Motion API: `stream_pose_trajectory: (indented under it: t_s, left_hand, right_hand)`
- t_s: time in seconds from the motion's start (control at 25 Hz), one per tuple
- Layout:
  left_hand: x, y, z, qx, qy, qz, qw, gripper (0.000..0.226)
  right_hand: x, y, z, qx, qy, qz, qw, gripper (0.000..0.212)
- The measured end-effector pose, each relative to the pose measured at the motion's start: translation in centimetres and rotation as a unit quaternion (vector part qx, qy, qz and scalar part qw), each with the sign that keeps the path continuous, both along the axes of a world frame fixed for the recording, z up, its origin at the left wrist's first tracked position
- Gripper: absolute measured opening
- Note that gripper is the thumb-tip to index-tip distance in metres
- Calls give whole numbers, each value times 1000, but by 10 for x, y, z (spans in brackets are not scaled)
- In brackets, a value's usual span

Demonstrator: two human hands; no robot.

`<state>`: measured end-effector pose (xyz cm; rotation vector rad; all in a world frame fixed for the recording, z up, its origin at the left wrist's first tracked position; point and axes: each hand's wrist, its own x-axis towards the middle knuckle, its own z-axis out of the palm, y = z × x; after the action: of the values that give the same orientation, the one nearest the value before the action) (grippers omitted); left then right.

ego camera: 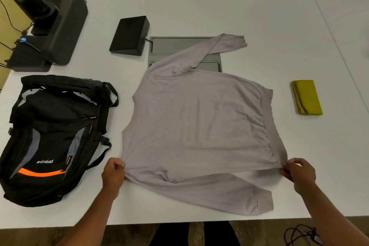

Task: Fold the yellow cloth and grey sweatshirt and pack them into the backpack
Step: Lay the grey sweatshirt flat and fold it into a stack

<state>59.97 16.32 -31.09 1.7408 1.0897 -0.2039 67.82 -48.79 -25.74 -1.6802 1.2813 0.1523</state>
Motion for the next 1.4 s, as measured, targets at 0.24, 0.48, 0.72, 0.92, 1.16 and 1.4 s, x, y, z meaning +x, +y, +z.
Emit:
stream_pose_trajectory:
  t_s: [0.24,0.48,0.72,0.92,1.16,1.4]
  left_hand:
    - [-1,12,5,14,-5,-158,987,44]
    - [2,17,22,159,-27,-317,935,59]
    - [11,16,29,292,-71,-369,880,40]
    - [42,34,33,302,-129,-453,829,45]
    - [97,34,39,78,-4,-302,950,31]
    - [127,36,29,26,77,-287,954,19]
  right_hand:
    - [-3,-1,5,-21,-25,117,993,29]
    - [-6,-16,-4,-43,18,275,960,51]
    - [15,-19,0,-185,48,411,891,41]
    - [50,-31,9,-154,2,417,896,25]
    - [99,-29,6,-22,12,316,948,13]
    - [113,-31,-16,11,47,280,959,19]
